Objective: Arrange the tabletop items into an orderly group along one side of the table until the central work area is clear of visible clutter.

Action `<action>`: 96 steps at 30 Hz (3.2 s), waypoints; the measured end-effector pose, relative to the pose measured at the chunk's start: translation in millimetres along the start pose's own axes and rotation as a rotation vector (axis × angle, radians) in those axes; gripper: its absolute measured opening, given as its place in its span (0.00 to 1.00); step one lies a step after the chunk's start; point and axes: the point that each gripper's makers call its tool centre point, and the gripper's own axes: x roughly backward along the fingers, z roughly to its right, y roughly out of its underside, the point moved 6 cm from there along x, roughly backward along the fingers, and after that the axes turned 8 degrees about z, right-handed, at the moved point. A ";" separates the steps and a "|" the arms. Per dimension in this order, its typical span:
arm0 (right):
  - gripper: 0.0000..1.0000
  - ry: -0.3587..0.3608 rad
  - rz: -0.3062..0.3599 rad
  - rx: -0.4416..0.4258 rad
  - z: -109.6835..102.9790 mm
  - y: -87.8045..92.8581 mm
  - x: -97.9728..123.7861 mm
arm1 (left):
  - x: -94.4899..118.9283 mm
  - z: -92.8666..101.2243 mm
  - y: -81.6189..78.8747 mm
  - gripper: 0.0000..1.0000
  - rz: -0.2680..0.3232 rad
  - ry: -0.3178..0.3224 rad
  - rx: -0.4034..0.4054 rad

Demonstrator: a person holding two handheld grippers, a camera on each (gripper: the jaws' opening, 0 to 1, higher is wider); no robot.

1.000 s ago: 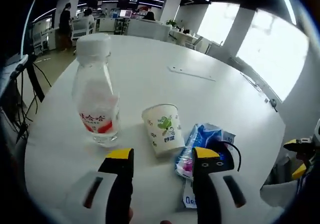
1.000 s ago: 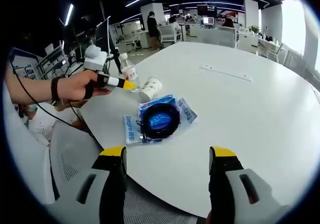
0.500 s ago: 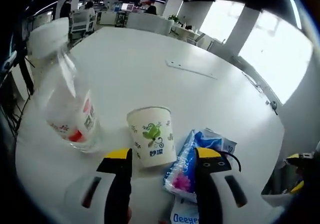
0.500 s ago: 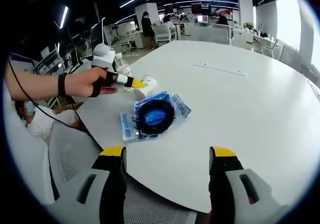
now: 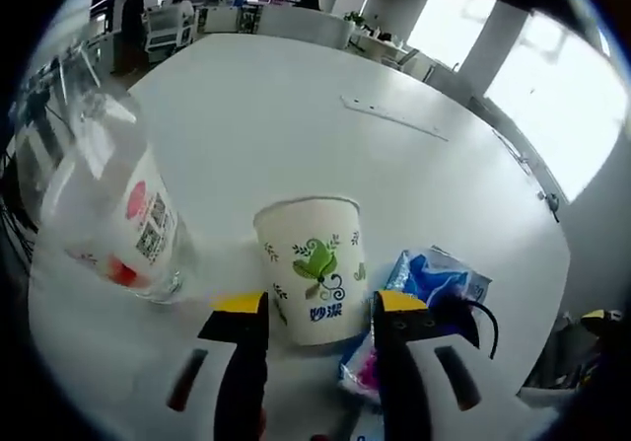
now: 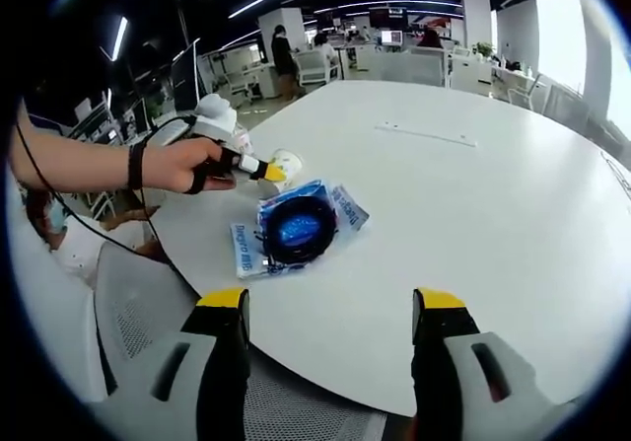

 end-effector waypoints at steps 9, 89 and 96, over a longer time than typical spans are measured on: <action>0.66 -0.009 -0.002 0.010 -1.9 -1.4 -2.5 | 7.6 -2.3 1.4 0.35 0.000 0.005 -0.027; 0.36 -0.403 0.157 -0.103 -64.5 -44.0 -39.0 | 140.2 148.4 60.6 0.36 0.155 0.577 -1.067; 0.26 -0.437 0.148 -0.107 -71.3 -42.8 -40.2 | 141.6 151.7 61.6 0.36 0.159 0.588 -1.081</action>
